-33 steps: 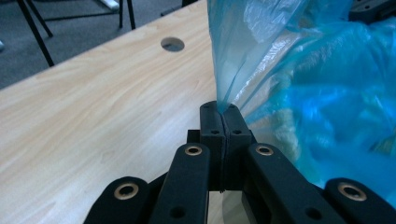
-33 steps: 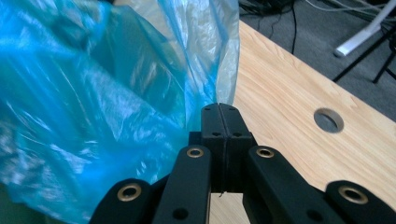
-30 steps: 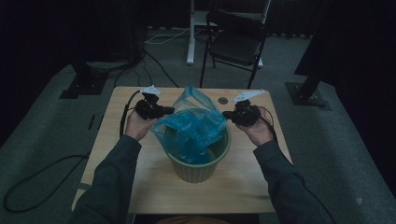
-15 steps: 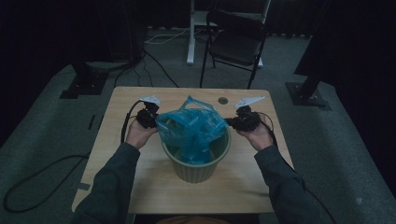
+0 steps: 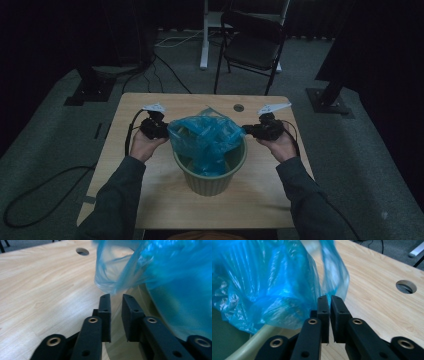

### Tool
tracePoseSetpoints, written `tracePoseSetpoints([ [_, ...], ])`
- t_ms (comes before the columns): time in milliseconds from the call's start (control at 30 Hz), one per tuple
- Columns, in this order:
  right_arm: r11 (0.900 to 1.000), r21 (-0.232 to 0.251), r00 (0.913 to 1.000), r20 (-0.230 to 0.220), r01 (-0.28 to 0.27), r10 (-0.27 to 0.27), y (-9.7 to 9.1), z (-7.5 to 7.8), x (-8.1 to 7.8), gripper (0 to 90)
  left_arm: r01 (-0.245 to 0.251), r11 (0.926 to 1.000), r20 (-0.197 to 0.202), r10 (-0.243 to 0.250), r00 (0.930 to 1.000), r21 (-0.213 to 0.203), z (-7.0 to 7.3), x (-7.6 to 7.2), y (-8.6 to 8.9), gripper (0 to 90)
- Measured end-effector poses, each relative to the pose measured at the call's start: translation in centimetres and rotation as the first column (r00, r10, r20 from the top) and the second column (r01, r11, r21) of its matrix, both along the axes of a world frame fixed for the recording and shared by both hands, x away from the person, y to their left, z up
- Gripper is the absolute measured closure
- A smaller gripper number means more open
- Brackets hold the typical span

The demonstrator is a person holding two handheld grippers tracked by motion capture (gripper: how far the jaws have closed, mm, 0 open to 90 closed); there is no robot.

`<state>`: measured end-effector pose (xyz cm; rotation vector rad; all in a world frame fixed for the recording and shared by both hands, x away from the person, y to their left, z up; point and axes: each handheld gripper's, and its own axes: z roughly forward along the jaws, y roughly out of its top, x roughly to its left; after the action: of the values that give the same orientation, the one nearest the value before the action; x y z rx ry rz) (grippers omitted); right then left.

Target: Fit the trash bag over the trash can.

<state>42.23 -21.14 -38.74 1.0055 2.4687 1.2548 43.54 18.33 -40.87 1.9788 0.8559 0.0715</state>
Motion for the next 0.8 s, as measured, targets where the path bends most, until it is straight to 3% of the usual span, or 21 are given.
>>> tracePoseSetpoints([
  [233,0.9995,0.027,0.9994,0.03,0.018,-0.018,-0.6,1.1,-0.4,79.9,-0.038,0.999,0.022,0.038,0.999,-0.022,0.8,-0.3,1.1,70.0],
  [267,0.9989,0.04,0.9985,0.048,0.027,-0.029,-0.9,1.7,-0.6,78.1,-0.064,0.9977,0.034,0.064,0.9974,-0.022,1.2,-0.4,1.6,69.4],
  [467,0.997,0.072,0.9958,0.085,0.03,-0.036,-1.3,2.8,-1.1,75.4,-0.096,0.9933,0.061,0.1,0.9931,-0.065,2.2,-0.7,2.7,67.7],
  [600,0.9954,0.095,0.9953,0.096,-0.002,-0.007,-1.2,3.2,-1.5,73.7,-0.076,0.9935,0.07,0.082,0.9941,-0.085,2.7,-0.9,2.5,64.8],
  [800,0.9914,0.112,0.9937,0.097,-0.067,0.056,-0.2,3.3,-2.1,70.4,-0.002,0.9929,0.096,0.013,0.9953,-0.119,3.2,-1.2,1.1,56.9],
])
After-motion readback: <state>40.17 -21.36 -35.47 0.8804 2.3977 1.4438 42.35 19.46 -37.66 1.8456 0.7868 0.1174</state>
